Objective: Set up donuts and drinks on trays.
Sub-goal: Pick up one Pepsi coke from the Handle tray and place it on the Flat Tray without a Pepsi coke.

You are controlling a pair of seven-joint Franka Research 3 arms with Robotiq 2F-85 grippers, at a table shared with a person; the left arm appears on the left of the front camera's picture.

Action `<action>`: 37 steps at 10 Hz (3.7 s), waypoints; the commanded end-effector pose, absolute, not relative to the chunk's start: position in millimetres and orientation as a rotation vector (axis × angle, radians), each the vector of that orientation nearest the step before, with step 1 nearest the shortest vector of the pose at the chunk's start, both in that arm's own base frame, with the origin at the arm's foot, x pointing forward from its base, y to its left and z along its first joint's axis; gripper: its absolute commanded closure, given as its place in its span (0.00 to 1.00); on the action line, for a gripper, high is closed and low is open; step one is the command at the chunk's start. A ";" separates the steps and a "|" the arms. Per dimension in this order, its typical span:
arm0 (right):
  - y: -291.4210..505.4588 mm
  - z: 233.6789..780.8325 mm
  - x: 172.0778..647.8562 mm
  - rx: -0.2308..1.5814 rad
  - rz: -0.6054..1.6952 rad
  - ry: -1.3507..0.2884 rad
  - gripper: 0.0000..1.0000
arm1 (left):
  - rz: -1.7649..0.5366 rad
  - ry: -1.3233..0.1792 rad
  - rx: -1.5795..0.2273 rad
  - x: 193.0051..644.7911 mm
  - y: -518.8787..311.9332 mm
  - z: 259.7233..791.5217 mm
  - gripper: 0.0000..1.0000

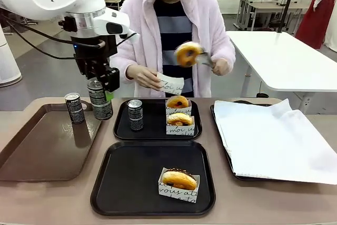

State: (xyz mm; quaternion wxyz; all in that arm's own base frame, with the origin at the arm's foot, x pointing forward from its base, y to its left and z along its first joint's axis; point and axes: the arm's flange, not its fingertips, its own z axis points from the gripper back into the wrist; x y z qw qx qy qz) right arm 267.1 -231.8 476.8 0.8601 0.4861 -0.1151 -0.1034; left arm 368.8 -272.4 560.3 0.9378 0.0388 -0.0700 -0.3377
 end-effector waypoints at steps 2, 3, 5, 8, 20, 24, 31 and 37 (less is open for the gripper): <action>-231.6 475.7 267.7 1.041 -0.204 -0.257 0.00 | -0.705 -0.156 0.018 374.9 -294.4 556.9 0.42; -231.6 475.7 267.7 1.041 -0.204 -0.257 0.00 | -0.714 -0.149 -0.003 378.2 -304.2 552.3 0.42; -231.6 475.7 267.7 1.041 -0.204 -0.257 0.00 | -0.760 -0.111 -0.014 387.9 -330.6 537.7 0.42; -231.6 475.7 267.7 1.041 -0.204 -0.257 0.00 | -0.813 -0.085 -0.022 401.3 -355.7 506.4 0.42; -231.6 475.7 267.7 1.041 -0.204 -0.257 0.00 | -0.845 -0.064 0.057 313.9 -226.1 534.8 0.42; -231.6 475.7 267.7 1.041 -0.204 -0.257 0.00 | -0.867 -0.171 0.021 356.7 -288.0 497.6 0.42; -231.6 475.7 267.7 1.041 -0.204 -0.257 0.00 | -0.920 -0.056 -0.009 380.9 -339.9 426.2 0.42; -231.6 475.7 267.7 1.041 -0.204 -0.257 0.00 | -0.961 -0.002 -0.027 389.2 -340.4 396.4 0.42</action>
